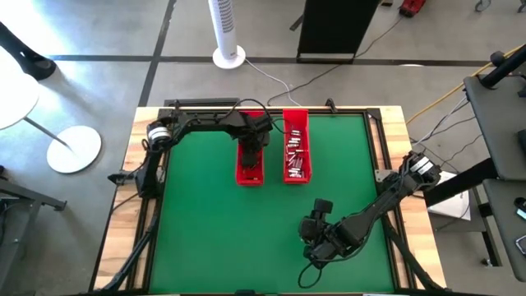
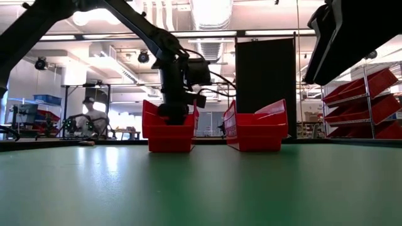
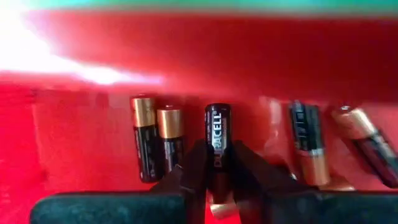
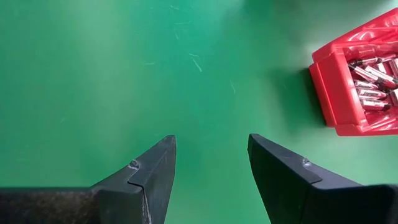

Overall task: Sort batteries
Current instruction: Put the black battery into the left red bin

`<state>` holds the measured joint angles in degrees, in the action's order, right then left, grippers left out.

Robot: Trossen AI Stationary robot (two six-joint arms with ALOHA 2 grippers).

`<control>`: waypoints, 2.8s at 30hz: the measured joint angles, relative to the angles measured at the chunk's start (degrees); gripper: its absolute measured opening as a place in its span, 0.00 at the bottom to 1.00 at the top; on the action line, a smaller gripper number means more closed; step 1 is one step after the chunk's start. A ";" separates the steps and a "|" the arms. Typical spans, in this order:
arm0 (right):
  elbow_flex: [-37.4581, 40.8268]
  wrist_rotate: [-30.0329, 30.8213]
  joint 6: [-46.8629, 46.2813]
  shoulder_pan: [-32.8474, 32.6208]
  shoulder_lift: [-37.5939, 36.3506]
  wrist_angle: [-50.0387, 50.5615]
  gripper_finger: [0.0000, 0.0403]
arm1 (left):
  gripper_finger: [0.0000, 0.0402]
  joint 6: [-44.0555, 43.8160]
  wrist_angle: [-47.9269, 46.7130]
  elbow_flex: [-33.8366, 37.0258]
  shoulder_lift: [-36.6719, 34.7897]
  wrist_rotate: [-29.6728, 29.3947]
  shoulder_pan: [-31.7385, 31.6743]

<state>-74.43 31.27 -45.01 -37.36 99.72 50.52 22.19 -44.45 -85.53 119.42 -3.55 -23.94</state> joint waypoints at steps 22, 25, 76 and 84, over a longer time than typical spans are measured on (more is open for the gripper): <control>0.02 -0.10 -1.52 0.02 -0.02 -0.04 0.48 | 0.23 -3.81 0.92 -2.02 1.85 0.00 -0.09; 0.02 -0.13 -1.68 0.02 -0.02 -0.04 0.48 | 0.29 -3.81 0.92 -2.02 1.85 -0.11 -0.09; 0.15 -0.20 -7.74 -4.51 0.11 -0.42 0.48 | 0.51 -20.29 -18.12 13.71 -26.65 -12.92 -24.99; 0.17 0.28 -7.96 -4.63 0.15 -0.47 0.48 | 0.51 -21.35 -15.95 17.33 -20.30 -13.01 -32.70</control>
<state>-74.26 31.55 -52.97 -42.00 99.88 50.05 0.84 -60.40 -68.20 99.12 -16.56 -56.64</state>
